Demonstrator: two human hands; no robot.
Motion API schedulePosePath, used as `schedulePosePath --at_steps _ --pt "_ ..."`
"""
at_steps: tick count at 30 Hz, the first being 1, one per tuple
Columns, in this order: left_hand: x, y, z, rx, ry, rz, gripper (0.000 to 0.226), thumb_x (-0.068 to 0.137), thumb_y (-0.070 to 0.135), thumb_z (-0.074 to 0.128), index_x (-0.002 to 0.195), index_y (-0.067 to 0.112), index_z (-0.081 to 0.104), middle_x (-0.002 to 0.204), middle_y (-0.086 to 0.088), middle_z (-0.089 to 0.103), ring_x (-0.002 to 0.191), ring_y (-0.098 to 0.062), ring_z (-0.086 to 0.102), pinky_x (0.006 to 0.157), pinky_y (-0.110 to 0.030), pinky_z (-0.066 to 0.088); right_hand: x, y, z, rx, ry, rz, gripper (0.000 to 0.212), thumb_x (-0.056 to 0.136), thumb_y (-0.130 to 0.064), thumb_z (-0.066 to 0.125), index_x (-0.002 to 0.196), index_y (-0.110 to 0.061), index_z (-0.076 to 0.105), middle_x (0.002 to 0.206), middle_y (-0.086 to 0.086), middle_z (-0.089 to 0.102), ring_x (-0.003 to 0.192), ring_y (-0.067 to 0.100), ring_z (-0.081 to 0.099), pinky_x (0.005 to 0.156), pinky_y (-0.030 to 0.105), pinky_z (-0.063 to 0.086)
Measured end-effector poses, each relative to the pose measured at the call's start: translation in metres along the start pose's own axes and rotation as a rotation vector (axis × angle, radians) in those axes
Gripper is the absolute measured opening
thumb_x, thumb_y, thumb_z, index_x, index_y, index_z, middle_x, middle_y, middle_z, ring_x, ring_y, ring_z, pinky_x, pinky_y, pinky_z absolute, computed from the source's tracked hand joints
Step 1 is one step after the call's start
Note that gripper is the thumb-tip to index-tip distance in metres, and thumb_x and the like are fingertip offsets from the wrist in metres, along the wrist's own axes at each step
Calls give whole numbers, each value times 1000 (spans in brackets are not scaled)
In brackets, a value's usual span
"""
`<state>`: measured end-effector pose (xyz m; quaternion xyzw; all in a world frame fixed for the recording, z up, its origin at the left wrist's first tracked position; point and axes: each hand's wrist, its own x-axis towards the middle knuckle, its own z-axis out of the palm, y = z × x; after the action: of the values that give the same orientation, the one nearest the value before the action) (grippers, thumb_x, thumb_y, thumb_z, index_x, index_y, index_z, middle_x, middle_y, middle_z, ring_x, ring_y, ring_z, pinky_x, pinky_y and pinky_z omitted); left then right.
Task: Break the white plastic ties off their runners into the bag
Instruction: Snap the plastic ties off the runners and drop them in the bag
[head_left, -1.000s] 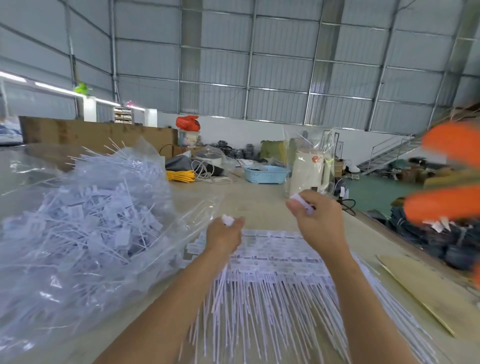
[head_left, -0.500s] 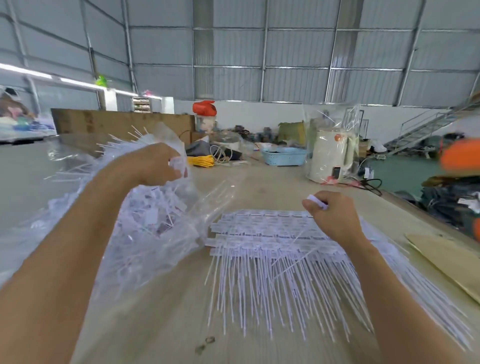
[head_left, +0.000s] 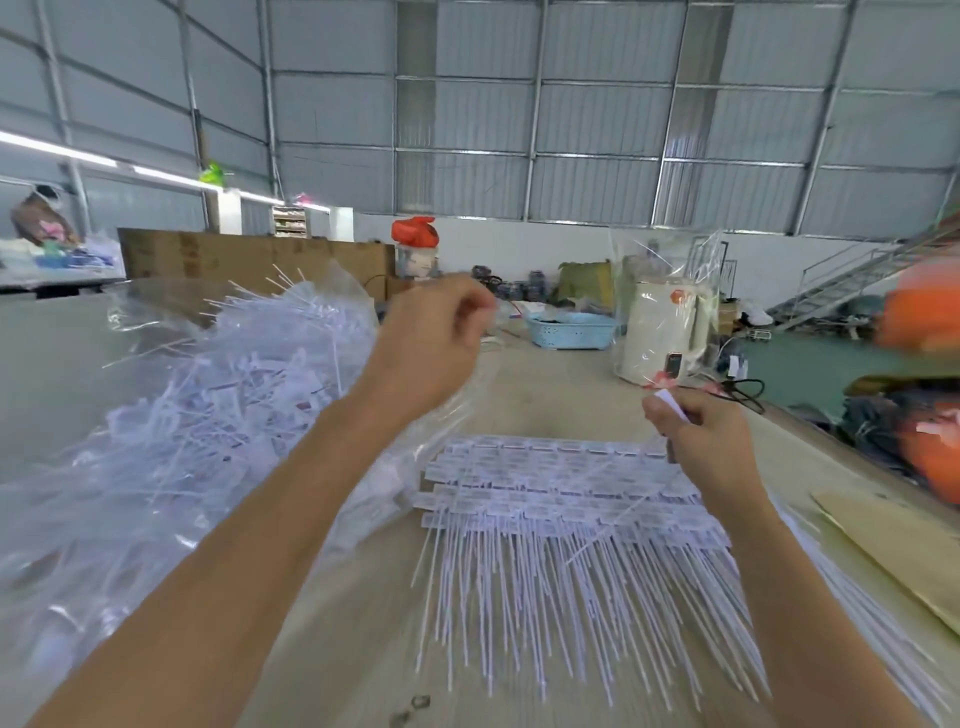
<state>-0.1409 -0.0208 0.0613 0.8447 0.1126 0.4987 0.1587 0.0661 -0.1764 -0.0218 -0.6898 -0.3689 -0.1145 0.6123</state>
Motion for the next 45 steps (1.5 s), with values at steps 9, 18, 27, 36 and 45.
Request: schedulePosePath --at_steps 9,18,27,36,45 --pt "-31 23 128 -317 -474 -373 37 91 45 56 106 11 62 97 -6 67 84 -19 64 75 -29 51 -13 -9 16 -29 -344 -48 29 77 2 69 100 -10 58 87 1 62 74 4 60 64 13 47" --pt "-44 -6 156 -785 -286 -613 31 92 34 59 73 9 61 49 7 57 39 -4 43 42 -17 35 -9 4 16 -161 -352 37 9 89 1 53 94 -2 60 87 15 59 59 11 60 61 29 56" --pt "-46 -5 152 -866 -257 -610 33 92 30 60 90 -2 65 42 4 47 31 -8 33 36 -15 25 -11 -4 20 -143 -356 -25 32 94 -18 54 63 -14 58 52 -2 52 40 0 45 45 8 34" --pt "-37 -3 158 -853 -148 -793 31 91 15 59 63 1 55 37 -1 43 27 -9 31 34 -12 21 -15 -14 25 -756 -239 -406 24 95 -22 51 80 -7 63 76 11 65 70 30 56 58 28 34" --pt "-40 -36 146 -977 -69 -934 31 99 16 48 69 6 50 59 -6 45 35 -7 36 36 -19 28 -3 -44 -25 601 162 21 29 94 -15 52 67 -10 59 47 -6 48 40 5 33 37 16 26"
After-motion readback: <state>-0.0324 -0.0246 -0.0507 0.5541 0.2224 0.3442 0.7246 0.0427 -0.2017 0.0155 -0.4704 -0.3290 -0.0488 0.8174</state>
